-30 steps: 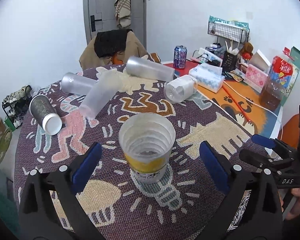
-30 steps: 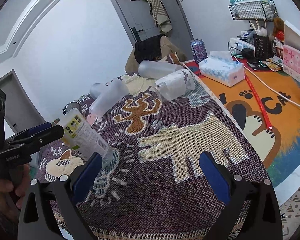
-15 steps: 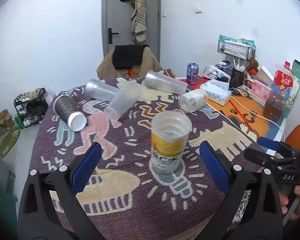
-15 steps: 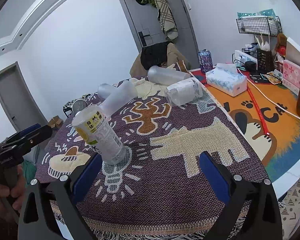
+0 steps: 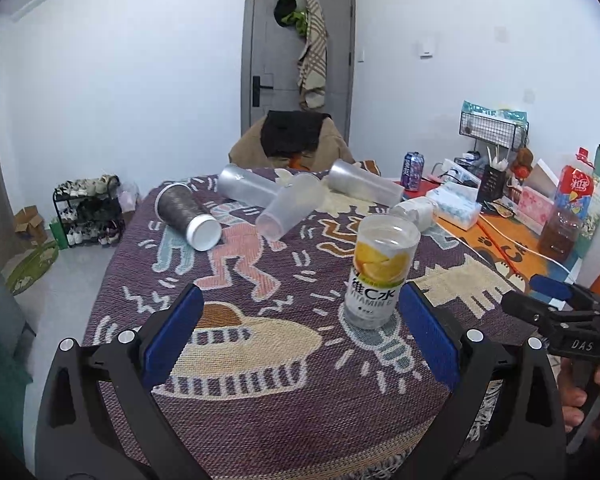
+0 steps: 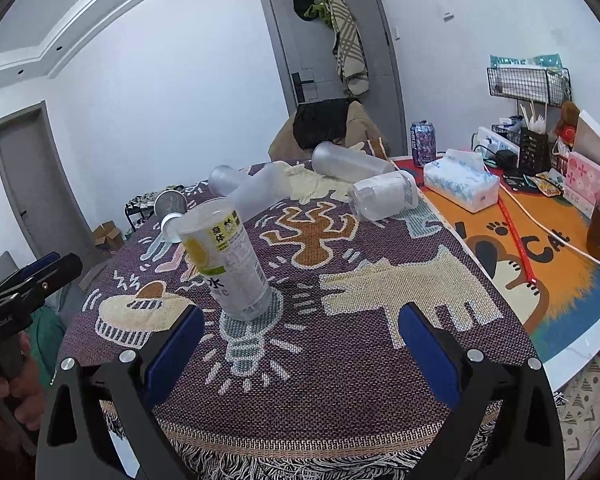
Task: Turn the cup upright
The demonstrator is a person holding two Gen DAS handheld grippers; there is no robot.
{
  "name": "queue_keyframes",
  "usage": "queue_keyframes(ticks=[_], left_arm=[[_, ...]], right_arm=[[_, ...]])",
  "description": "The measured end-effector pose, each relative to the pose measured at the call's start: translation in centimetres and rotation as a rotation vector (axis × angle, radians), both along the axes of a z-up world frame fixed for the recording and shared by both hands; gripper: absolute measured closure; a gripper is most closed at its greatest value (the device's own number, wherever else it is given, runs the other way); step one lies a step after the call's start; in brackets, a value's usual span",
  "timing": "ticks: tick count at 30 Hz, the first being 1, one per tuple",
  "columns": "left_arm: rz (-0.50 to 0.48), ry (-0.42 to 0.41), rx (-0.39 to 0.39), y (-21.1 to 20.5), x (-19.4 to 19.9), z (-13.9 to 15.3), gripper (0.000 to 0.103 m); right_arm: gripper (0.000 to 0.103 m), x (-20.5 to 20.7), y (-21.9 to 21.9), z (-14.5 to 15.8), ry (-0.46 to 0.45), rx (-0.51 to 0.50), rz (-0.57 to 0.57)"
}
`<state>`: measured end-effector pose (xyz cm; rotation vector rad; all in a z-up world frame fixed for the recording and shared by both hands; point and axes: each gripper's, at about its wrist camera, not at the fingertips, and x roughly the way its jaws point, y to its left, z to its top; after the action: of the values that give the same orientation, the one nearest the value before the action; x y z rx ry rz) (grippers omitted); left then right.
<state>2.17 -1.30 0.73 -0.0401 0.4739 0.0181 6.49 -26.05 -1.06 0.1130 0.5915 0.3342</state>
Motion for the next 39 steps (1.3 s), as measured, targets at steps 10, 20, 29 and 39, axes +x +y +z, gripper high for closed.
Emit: queue_keyframes(ticks=[10,20,29,39], left_arm=[[0.014,-0.032,0.011,0.1,-2.0,-0.3,0.006],[0.028,-0.02,-0.001,0.3,-1.9,-0.9,0.006],[0.015,-0.023,0.008,-0.2,-1.6,-0.6,0.006],[0.004,-0.038,0.006,-0.6,-1.4,-0.3,0.006]], right_arm=[[0.008,-0.9,-0.3,0.2,-0.029,0.025,0.002],[0.008,-0.5,-0.5,-0.2,-0.017,0.036,0.006],[0.008,-0.5,-0.7,-0.2,-0.03,0.026,-0.002],[0.008,-0.6,-1.1,-0.1,-0.04,0.023,-0.011]])
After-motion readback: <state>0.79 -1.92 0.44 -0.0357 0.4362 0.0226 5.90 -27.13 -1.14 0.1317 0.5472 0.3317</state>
